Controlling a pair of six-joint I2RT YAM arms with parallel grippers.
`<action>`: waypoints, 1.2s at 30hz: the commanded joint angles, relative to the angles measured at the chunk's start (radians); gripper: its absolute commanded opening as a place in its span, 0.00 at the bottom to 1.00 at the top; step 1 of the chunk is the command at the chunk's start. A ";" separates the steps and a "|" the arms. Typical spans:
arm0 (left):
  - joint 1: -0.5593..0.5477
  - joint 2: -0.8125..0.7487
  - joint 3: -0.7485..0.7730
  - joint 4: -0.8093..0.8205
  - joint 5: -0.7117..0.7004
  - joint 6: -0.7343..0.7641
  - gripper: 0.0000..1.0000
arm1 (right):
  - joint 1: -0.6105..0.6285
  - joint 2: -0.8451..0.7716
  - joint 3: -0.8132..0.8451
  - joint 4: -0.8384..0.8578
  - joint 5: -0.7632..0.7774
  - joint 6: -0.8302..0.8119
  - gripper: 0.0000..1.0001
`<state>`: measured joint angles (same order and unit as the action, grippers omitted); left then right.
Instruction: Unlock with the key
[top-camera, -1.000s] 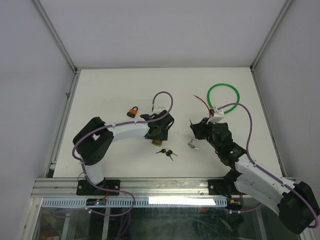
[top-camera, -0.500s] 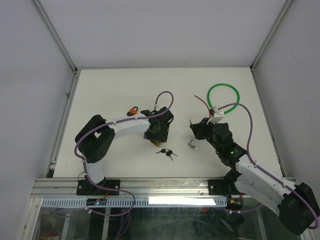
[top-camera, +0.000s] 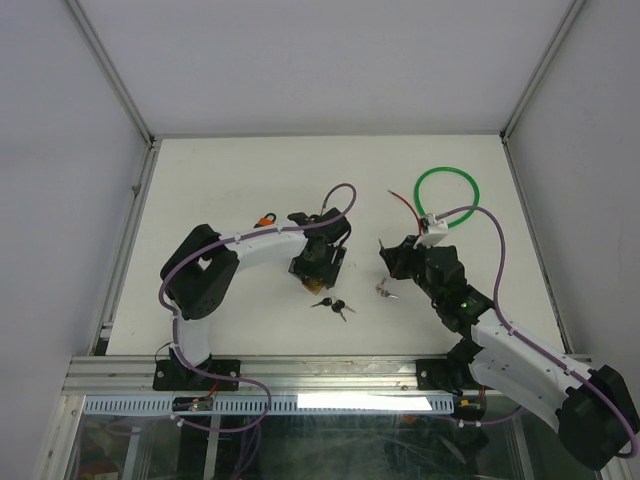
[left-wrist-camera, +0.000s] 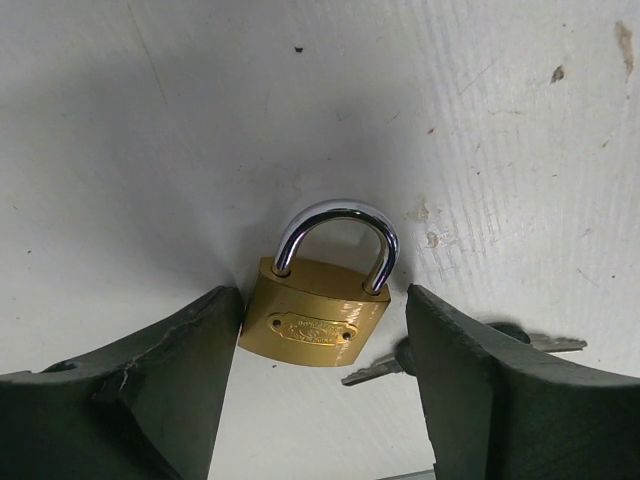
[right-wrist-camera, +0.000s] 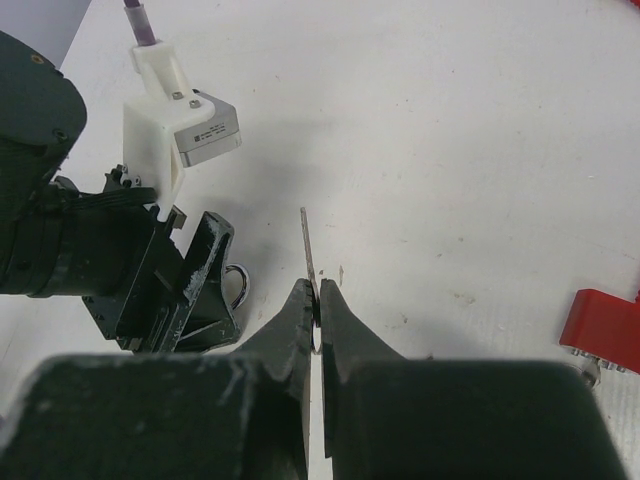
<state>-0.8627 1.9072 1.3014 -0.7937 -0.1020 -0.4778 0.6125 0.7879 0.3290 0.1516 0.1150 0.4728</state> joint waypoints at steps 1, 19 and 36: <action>0.002 0.036 0.045 -0.024 0.025 0.086 0.69 | -0.003 -0.014 0.011 0.023 0.003 0.009 0.00; 0.096 -0.048 -0.042 0.135 0.080 -0.089 0.37 | -0.003 0.038 0.041 0.026 -0.058 -0.014 0.00; 0.178 -0.312 -0.266 0.441 0.154 -0.531 0.20 | 0.054 0.239 0.111 0.124 -0.297 0.075 0.00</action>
<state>-0.7052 1.6985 1.0679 -0.5068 0.0010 -0.8745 0.6331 0.9951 0.3950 0.1806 -0.1234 0.5076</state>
